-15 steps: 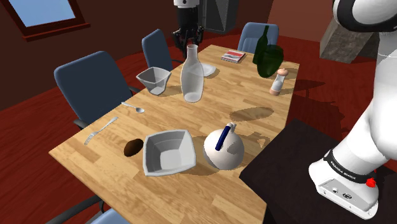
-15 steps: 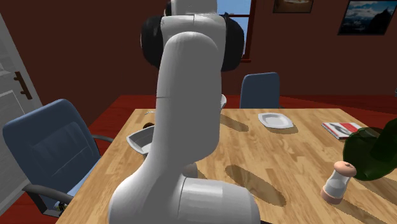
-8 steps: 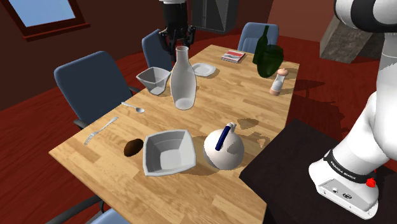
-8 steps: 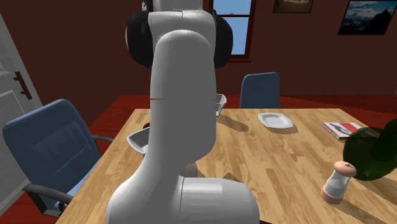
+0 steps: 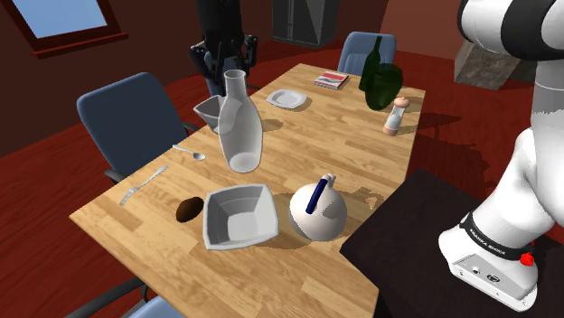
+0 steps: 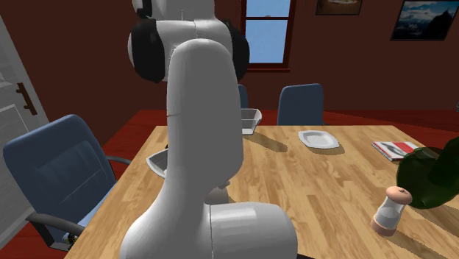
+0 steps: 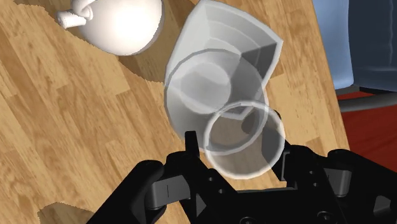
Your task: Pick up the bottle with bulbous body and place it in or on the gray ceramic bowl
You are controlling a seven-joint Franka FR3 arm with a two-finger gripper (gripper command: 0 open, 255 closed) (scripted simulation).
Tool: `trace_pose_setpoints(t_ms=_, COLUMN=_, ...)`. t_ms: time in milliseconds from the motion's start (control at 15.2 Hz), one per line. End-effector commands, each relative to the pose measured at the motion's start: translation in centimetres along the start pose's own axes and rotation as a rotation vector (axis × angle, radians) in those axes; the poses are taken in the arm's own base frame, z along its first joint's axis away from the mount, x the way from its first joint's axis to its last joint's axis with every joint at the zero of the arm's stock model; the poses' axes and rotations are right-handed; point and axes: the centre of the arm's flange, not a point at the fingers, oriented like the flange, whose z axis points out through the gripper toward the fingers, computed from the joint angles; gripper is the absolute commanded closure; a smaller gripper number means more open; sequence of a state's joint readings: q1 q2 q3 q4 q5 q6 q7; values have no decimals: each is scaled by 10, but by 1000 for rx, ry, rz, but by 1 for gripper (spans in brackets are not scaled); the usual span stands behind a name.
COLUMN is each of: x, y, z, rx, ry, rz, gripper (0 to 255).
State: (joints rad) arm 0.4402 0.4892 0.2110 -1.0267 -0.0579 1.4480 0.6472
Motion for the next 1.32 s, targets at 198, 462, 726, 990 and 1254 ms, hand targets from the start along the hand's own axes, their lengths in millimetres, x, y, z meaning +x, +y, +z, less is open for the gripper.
trace_pose_setpoints(t_ms=198, x=-31, y=-55, z=-13, rx=0, ry=0, rz=1, gripper=255)
trace_pose_setpoints(t_ms=462, x=-30, y=-55, z=8, rx=0, ry=0, rz=1, gripper=255)
trace_pose_setpoints(t_ms=726, x=-28, y=-55, z=29, rx=0, ry=0, rz=1, gripper=255)
trace_pose_setpoints(t_ms=990, x=-27, y=-55, z=50, rx=0, ry=0, rz=1, gripper=255)
trace_pose_setpoints(t_ms=1254, x=-25, y=-55, z=71, rx=0, ry=0, rz=1, gripper=255)
